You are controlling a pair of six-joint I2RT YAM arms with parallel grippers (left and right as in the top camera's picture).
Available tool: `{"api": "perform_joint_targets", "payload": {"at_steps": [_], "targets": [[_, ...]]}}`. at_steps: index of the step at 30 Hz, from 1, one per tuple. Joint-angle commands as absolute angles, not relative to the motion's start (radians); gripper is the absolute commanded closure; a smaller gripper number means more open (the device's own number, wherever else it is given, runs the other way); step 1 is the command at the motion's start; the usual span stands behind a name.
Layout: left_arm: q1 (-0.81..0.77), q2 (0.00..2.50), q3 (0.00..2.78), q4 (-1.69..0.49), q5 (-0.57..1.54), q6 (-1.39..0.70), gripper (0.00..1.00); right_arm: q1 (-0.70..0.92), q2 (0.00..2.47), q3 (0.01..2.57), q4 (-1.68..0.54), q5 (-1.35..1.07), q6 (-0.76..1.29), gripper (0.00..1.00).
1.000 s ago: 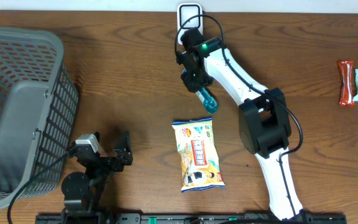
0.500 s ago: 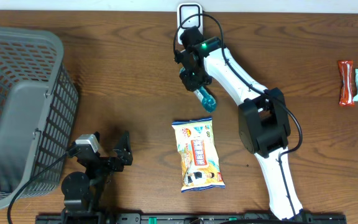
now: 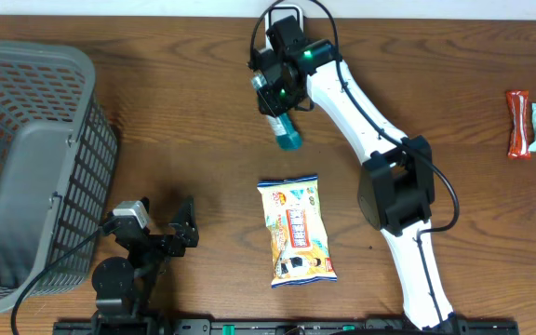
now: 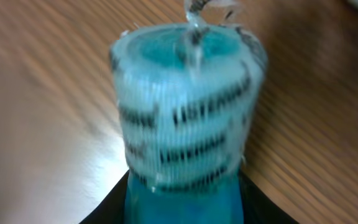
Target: Scan the item barcode
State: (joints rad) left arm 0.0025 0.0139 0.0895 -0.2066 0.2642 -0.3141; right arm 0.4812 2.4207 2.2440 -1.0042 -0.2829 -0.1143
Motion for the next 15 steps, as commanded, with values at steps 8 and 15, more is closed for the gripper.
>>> {"api": "perform_joint_targets", "payload": {"at_steps": [8,15], "targets": [[-0.001,0.010,0.073,-0.228,0.277,-0.312,0.02,0.514,2.309,2.276,-0.864,-0.619,-0.156,0.99],[-0.001,0.010,0.073,-0.228,0.277,-0.312,0.02,0.591,2.309,2.226,-0.836,-0.482,-0.292,0.99]]}}
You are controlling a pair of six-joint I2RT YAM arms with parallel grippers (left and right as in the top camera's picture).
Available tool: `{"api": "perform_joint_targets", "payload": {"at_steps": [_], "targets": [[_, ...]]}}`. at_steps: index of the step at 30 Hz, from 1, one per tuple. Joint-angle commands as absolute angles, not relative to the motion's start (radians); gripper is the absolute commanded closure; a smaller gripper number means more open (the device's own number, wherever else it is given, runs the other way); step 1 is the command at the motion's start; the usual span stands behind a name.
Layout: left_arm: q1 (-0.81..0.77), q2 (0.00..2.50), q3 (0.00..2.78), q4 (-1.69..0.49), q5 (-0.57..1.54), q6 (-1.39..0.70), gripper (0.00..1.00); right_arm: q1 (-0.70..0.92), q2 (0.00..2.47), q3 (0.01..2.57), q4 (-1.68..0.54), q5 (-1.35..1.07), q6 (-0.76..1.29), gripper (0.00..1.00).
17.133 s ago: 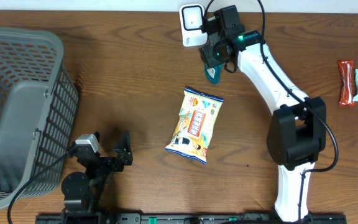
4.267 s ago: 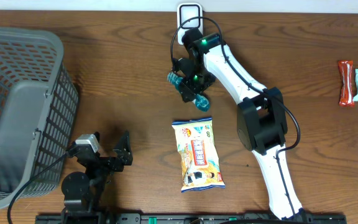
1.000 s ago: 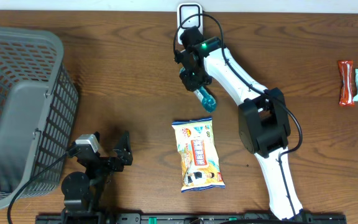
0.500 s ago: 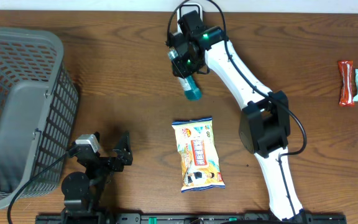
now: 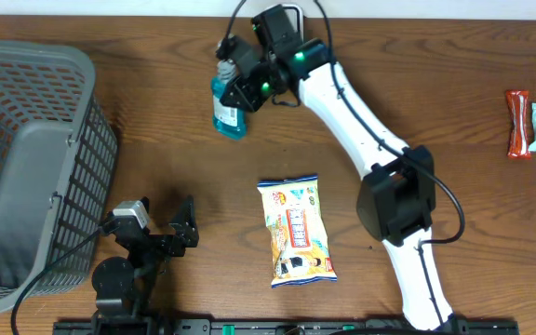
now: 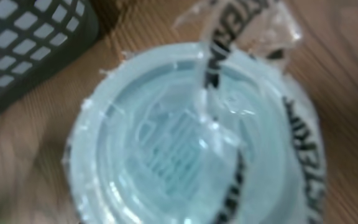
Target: Scan the item barcode
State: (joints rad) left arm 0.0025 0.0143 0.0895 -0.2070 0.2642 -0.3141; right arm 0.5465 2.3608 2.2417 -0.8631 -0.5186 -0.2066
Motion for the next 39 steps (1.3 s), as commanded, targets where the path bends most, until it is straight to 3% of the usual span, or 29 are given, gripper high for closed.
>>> {"api": "perform_joint_targets", "payload": {"at_steps": [1,11,16,25,31,39], "targets": [[-0.001,0.010,0.073,-0.228,0.277,-0.312,0.02,0.605,2.309,2.211,-0.825,-0.453,-0.297,0.99],[-0.001,0.010,0.073,-0.228,0.277,-0.312,0.02,0.694,2.309,2.029,-0.542,-0.363,-0.250,0.99],[-0.001,0.010,0.073,-0.228,0.277,-0.312,0.02,0.713,2.309,2.009,-0.506,-0.338,-0.216,0.97],[-0.001,0.010,0.073,-0.228,0.277,-0.312,0.02,0.715,2.309,2.008,-0.513,-0.338,-0.217,0.58],[-0.001,0.010,0.073,-0.228,0.276,-0.312,0.02,0.718,2.302,2.008,-0.515,-0.339,-0.214,0.44],[-0.001,0.010,0.073,-0.227,0.277,-0.312,0.02,0.722,2.300,2.008,-0.479,-0.339,-0.214,0.35]]}}
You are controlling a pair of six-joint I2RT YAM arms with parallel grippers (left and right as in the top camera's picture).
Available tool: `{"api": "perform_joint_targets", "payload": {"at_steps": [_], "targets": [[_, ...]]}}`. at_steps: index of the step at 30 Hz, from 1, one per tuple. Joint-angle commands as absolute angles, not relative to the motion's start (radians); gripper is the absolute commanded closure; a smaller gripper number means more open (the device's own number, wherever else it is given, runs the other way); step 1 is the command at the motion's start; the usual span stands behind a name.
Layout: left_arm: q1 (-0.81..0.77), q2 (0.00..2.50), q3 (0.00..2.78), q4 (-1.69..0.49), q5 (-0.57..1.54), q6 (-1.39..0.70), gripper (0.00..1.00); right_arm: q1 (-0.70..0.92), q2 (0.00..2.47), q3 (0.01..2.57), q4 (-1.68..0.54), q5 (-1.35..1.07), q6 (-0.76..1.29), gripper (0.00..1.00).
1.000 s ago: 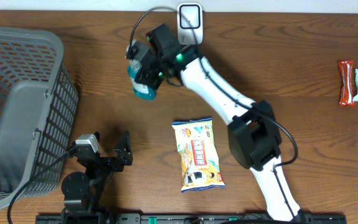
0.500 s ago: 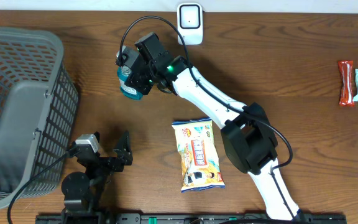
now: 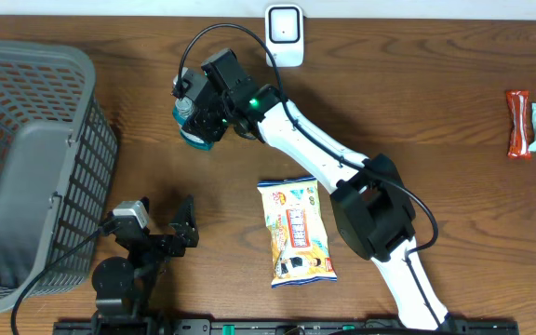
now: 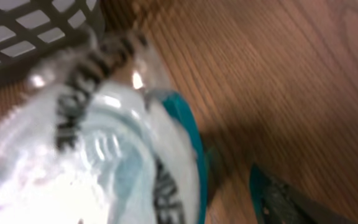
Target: Scan the item barcode
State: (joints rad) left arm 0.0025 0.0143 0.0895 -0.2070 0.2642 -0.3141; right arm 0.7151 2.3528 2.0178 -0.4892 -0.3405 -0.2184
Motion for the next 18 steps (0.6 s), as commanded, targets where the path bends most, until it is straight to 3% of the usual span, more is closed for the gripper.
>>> {"api": "perform_joint_targets", "payload": {"at_steps": [1,8,13,18], "targets": [[-0.001,0.010,0.073,-0.227,0.277,-0.312,0.02,0.722,2.300,2.008,-0.474,-0.341,-0.214,0.34],[-0.001,0.010,0.073,-0.228,0.277,-0.312,0.02,0.746,2.300,2.008,-0.471,-0.332,-0.222,0.30],[-0.001,0.010,0.073,-0.228,0.277,-0.312,0.02,0.776,2.305,2.008,-0.451,-0.186,-0.226,0.27],[-0.001,0.010,0.073,-0.228,0.277,-0.312,0.02,0.783,2.313,2.008,-0.429,-0.163,-0.225,0.28]]}}
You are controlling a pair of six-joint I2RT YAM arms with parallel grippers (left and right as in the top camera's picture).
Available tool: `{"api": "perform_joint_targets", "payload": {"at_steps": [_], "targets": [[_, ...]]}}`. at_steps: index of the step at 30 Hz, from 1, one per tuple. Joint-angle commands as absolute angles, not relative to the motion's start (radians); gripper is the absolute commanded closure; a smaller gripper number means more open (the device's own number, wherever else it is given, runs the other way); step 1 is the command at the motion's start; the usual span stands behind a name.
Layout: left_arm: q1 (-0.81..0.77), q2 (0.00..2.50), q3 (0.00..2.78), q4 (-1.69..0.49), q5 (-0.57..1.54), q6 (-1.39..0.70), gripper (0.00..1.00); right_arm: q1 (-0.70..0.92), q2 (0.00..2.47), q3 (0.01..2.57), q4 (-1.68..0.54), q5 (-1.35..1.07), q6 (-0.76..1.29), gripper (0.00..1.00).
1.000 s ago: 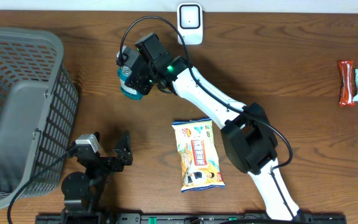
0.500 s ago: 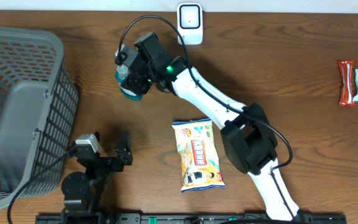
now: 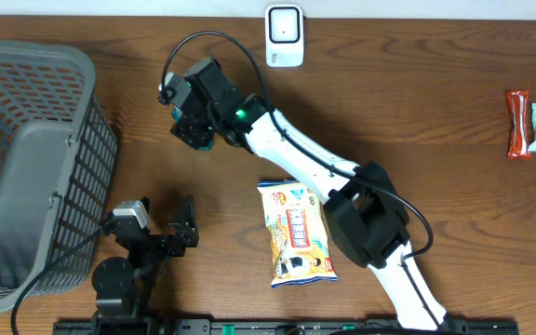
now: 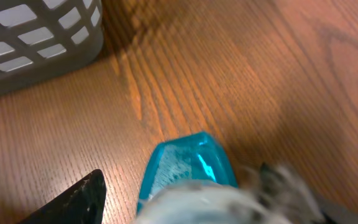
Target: Scan the item barcode
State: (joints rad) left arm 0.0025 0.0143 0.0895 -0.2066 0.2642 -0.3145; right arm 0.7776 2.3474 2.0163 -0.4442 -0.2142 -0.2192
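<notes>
A teal mouthwash bottle [image 3: 194, 134] with a white wrapped cap is at the table's back left, close to the grey basket. My right gripper [image 3: 192, 110] is right over it. In the right wrist view the bottle's blue body [image 4: 188, 163] points away and its cap is a blur at the bottom edge. The gripper [image 4: 180, 190] is open around it, and the dark left finger [image 4: 79, 198] stands clear of the bottle's side. The white barcode scanner [image 3: 284, 35] stands at the back edge. My left gripper [image 3: 192, 223] is parked at the front left, open and holding nothing.
A grey mesh basket [image 3: 63, 65] fills the left side; its wall [image 4: 36, 37] lies just beyond the bottle. A snack pack [image 3: 296, 233] lies at the front middle. Wrapped snacks [image 3: 518, 123] lie at the far right edge.
My right gripper has shifted slightly left and back, toward the basket. The bottle, seen cap-first and tilted before, now points base-away between fingers that stand wider apart.
My right gripper held the bottle below the scanner, cap away from the wrist camera. It was then left of the scanner with the cap facing the camera. Later it was well left of it, and now beside the basket with the jaws open.
</notes>
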Motion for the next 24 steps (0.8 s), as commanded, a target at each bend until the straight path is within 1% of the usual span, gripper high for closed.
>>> {"api": "perform_joint_targets", "payload": {"at_steps": [1,5,9,10,13,18,24], "targets": [[-0.001,0.010,0.073,-0.228,0.277,-0.312,0.02,0.783,2.318,2.008,-0.422,-0.162,-0.225,0.30],[-0.001,0.010,0.073,-0.228,0.277,-0.312,0.02,0.781,2.337,2.008,-0.396,-0.163,-0.226,0.39],[-0.001,0.010,0.073,-0.228,0.277,-0.312,0.02,0.782,2.346,2.008,-0.376,-0.163,-0.225,0.56],[-0.001,0.010,0.073,-0.228,0.277,-0.312,0.02,0.782,2.347,2.008,-0.374,-0.163,-0.225,0.57],[-0.001,0.010,0.073,-0.228,0.277,-0.312,0.02,0.782,2.352,2.008,-0.377,-0.164,-0.225,0.55],[-0.001,0.010,0.073,-0.228,0.277,-0.312,0.02,0.781,2.363,2.008,-0.377,-0.163,-0.225,0.53],[-0.001,0.010,0.073,-0.228,0.277,-0.312,0.02,0.781,2.370,2.008,-0.377,-0.163,-0.226,0.50]]}}
